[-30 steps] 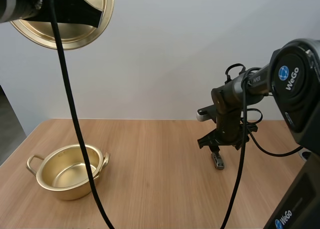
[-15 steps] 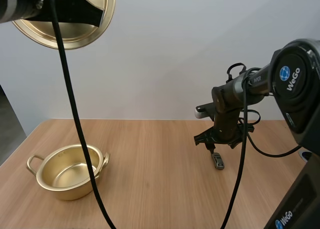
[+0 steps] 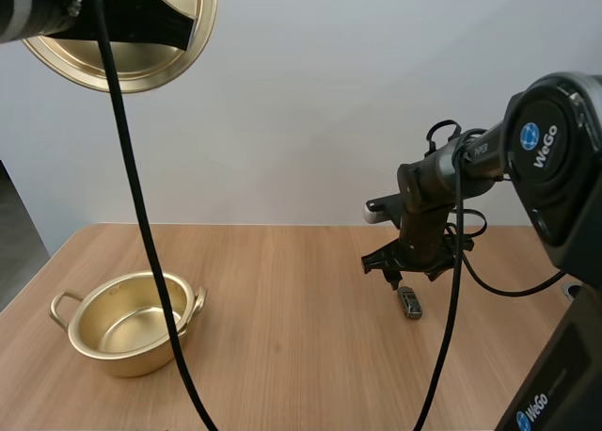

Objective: Open the pot, put the car inside, and close it

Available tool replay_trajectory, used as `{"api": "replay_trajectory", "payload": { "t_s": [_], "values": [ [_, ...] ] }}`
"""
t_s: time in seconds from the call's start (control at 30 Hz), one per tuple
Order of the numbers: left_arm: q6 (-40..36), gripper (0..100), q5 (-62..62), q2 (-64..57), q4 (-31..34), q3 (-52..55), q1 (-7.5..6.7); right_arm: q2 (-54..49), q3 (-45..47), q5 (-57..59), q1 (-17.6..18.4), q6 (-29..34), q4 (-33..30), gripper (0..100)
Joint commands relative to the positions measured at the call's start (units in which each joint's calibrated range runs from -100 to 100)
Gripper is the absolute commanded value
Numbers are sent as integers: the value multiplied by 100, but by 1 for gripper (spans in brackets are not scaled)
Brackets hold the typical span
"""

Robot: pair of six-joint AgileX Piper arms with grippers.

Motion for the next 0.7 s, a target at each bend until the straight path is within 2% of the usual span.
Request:
{"api": "replay_trajectory", "payload": {
  "t_s": [0.0,0.3,0.4,0.5,0.6,0.67],
  "values": [
    [0,0,8,-4,0,0,3,158,0,6,-3,-8,6,88],
    [0,0,8,-4,0,0,3,676,0,-267,-3,-8,-183,87],
    [0,0,8,-4,0,0,3,789,0,-333,-3,-8,-250,83],
    [0,0,8,-4,0,0,3,892,0,-388,-3,-8,-260,66],
    [0,0,8,-4,0,0,3,944,0,-388,-3,-8,-271,37],
    [0,0,8,-4,0,0,3,944,0,-388,-3,-8,-271,12]
  ]
}}
